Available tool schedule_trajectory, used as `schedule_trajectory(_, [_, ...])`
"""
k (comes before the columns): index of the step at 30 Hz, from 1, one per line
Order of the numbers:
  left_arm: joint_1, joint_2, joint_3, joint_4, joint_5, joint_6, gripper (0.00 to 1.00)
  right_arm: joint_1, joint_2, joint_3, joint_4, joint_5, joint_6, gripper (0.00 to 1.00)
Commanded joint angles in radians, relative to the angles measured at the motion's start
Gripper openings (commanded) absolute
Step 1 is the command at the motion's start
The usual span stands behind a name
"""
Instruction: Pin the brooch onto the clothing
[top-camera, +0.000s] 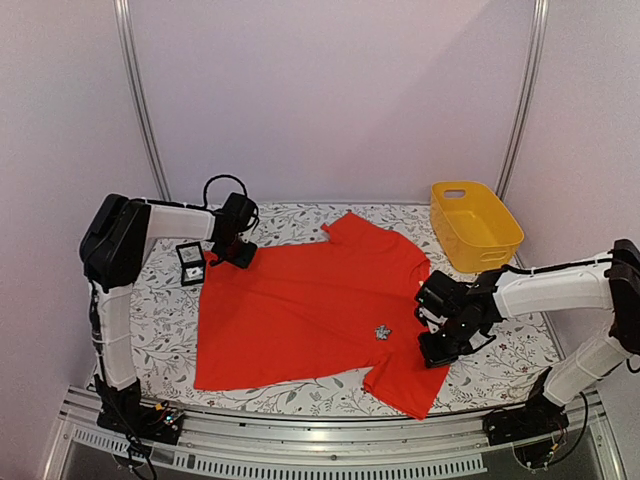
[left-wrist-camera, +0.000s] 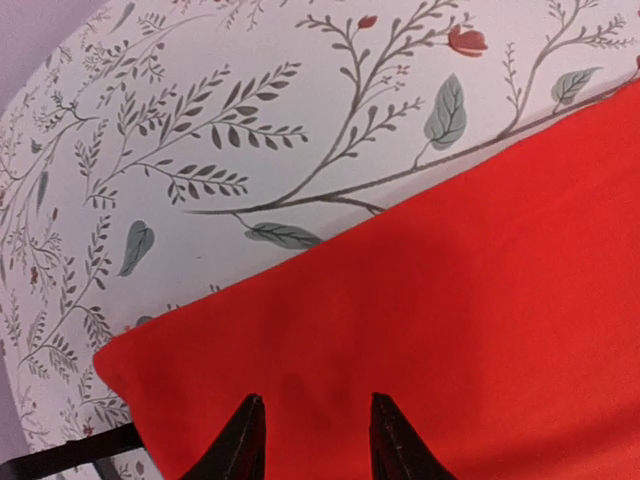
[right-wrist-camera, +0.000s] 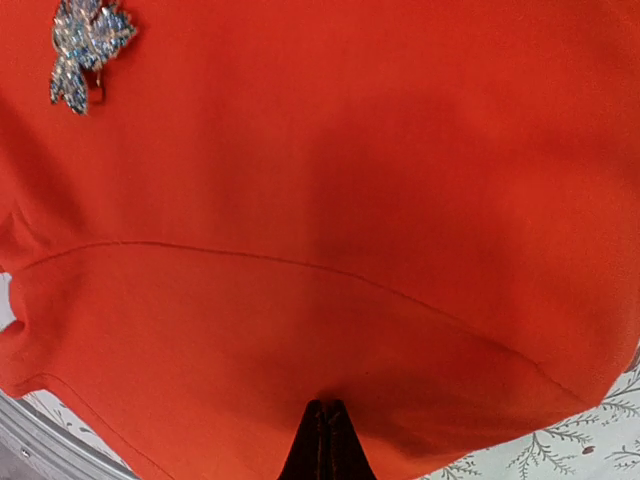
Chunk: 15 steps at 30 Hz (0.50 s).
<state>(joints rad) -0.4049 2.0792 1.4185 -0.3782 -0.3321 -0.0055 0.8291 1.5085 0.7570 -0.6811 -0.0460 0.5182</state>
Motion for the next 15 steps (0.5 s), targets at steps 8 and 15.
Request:
schedule_trajectory(8, [-0.048,0.182,0.127,-0.038,0.058,0.004,0.31,0.054,-0.172,-0.176,-0.088,-0.098,0.269,0.0])
schedule_trajectory(15, [-0.082,0.243,0.2,-0.042,0.071,0.025,0.32,0.071,-0.273,-0.165,-0.153,-0.091,0.351,0.0])
